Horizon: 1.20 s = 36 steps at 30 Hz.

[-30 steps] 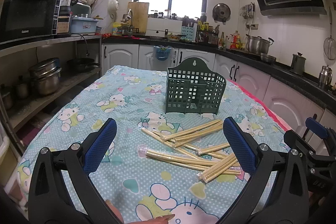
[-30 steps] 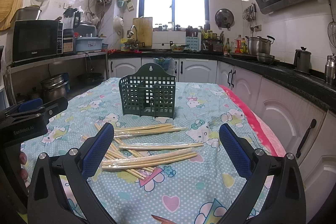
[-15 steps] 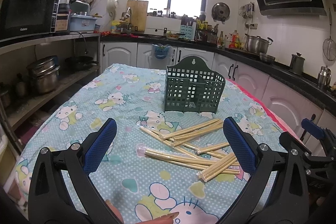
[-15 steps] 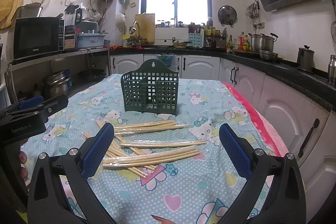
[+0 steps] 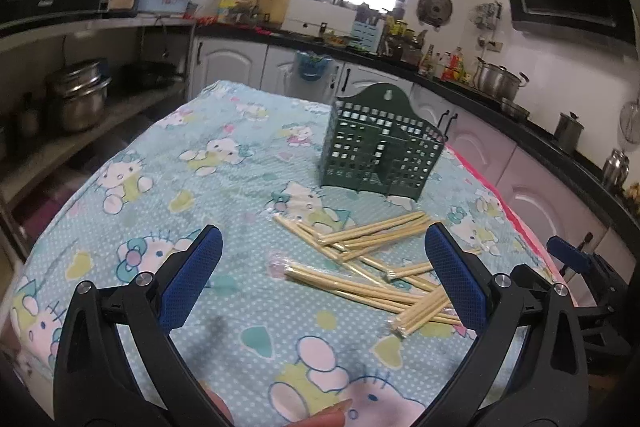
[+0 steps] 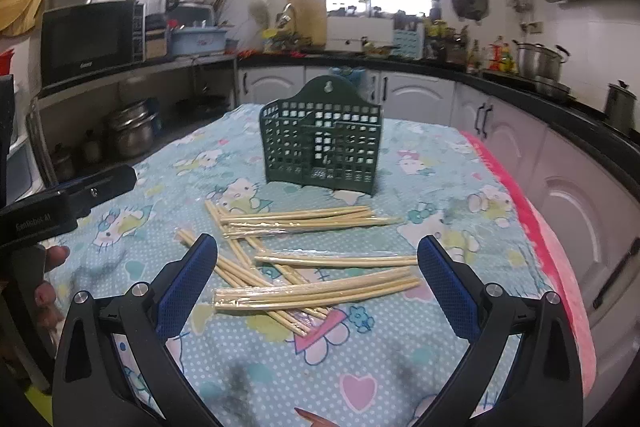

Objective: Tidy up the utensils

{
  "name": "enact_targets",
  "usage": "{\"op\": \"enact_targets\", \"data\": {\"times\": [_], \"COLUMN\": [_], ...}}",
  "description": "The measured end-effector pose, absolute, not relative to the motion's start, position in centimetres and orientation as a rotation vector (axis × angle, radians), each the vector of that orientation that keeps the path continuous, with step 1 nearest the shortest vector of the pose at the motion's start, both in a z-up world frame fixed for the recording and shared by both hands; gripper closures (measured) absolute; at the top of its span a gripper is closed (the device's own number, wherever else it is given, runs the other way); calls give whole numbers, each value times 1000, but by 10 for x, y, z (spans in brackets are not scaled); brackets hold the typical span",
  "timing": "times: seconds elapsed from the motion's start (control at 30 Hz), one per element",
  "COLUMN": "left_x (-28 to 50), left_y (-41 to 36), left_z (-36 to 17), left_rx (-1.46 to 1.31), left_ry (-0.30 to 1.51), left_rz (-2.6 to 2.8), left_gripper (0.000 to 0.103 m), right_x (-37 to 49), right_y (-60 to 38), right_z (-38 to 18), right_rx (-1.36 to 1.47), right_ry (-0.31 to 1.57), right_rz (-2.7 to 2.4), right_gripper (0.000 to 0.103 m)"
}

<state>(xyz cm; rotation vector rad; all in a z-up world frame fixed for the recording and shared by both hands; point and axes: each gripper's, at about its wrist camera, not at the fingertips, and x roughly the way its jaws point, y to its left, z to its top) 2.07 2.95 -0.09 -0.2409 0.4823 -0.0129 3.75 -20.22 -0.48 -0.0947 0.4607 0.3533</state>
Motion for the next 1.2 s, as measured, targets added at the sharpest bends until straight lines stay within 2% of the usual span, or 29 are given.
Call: {"op": "enact_targets", "data": {"times": [0.27, 0.63, 0.73, 0.8, 0.9, 0.93, 0.97, 1.1, 1.2], "left_x": [27, 57, 70, 77, 86, 88, 90, 94, 98], "left_y": [52, 57, 60, 62, 68, 70, 72, 77, 78], "left_z": [-8, -36, -45, -51, -60, -63, -66, -72, -72], "left_rx": [-300, -409, -452, -471, -545, -569, -588, -646, -654], "left_ry": [543, 713, 761, 785, 827, 843, 854, 879, 885], "left_rz": [-31, -141, -152, -153, -165, -160, -154, -151, -151], "left_gripper": [9, 11, 22, 33, 40, 41, 45, 58, 59], "right_x": [65, 110, 125, 133, 148, 154, 159, 172, 179], "right_y": [-197, -208, -211, -212, -215, -217, -218, -221, -222], "right_z": [0, -4, -8, -11, -18, -21, -23, -31, -33], "right_rx": [-106, -136, -155, -160, -151, -139, -131, -122, -122], "right_ry": [513, 587, 612, 626, 667, 686, 704, 729, 733], "right_rz": [352, 311, 294, 287, 271, 270, 269, 256, 254], "right_gripper": [6, 6, 6, 6, 10, 18, 22, 24, 24]}}
